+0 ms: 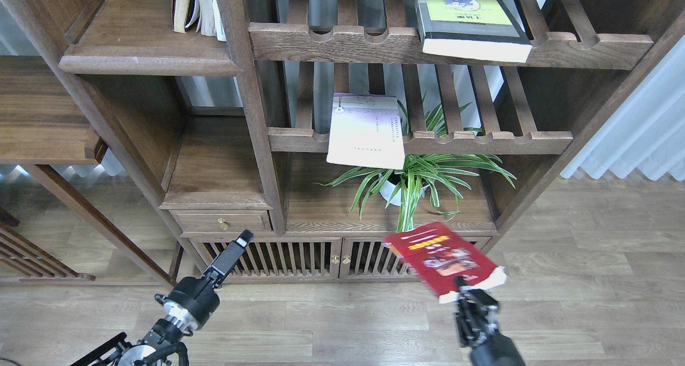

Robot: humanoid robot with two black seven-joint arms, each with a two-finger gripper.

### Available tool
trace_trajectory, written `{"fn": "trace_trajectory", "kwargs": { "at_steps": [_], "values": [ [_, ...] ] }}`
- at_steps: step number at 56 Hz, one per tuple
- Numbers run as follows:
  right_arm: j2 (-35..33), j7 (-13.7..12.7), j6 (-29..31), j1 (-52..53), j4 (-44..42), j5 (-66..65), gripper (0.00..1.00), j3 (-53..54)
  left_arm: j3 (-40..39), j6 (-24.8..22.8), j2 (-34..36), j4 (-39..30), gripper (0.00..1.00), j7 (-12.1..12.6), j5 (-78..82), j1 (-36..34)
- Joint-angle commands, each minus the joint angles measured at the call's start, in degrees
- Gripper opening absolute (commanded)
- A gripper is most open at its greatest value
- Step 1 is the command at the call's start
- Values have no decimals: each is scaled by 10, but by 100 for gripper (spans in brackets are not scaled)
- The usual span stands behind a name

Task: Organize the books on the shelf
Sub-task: 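Pull the red book off the shelf and lower it with the right gripper, then bring the red book to the left gripper and grasp it with left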

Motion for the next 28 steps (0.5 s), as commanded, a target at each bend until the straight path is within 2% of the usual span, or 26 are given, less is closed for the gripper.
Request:
{"fn": "trace_trajectory", "kwargs": {
  "at_steps": [1,12,20,28],
  "values": [
    [5,0,0,24,-1,-1,1,-36,108,0,55,-55,100,-1,-145,-29],
    [48,4,0,42,0,1,1,-51,211,0,96,-62,100,-1,-252,-77],
    [81,4,0,43,1,0,1,-53,217,0,91,-66,100,-2,-255,-77],
    [81,1,0,38,1,-1,1,-57,217,0,86,-73,100,-2,-256,-71]
  ]
}}
